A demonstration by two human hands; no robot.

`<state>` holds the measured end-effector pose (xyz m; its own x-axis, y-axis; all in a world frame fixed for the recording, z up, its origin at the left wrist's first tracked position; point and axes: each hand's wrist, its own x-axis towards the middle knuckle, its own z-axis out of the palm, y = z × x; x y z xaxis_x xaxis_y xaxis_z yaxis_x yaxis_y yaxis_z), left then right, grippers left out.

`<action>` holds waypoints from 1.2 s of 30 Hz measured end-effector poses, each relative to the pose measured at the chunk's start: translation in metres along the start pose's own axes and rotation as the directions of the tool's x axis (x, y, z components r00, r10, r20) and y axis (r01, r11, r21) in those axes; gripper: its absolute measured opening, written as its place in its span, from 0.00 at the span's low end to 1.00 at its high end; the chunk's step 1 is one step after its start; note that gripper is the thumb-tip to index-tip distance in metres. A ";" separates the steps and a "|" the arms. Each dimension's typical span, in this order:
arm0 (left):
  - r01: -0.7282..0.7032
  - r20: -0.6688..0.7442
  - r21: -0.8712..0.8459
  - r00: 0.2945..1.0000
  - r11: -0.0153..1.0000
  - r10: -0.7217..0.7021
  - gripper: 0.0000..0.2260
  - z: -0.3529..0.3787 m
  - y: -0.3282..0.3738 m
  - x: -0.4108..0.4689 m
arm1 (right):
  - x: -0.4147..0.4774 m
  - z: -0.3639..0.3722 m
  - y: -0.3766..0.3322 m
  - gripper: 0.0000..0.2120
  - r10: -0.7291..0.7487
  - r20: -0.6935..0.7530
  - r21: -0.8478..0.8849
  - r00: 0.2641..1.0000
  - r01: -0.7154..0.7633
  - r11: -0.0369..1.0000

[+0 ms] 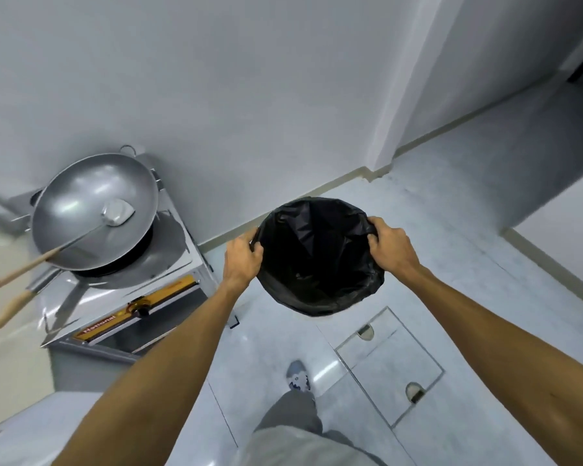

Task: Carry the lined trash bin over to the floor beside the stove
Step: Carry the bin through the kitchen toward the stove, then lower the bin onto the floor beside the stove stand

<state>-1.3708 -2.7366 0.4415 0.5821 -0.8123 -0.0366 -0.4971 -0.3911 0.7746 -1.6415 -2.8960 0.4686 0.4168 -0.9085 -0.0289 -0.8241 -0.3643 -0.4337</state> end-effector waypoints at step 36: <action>0.602 -0.162 -0.302 0.732 0.739 -0.662 0.24 0.260 -0.292 0.073 | 0.247 0.429 0.099 0.10 -0.340 0.393 0.141 0.854 0.310 0.940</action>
<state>-1.3510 -2.7945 0.0485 0.8591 -0.2659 -0.4373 0.1768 -0.6476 0.7412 -1.4555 -3.0681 0.0318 0.7873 -0.5717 -0.2308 -0.5916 -0.5951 -0.5440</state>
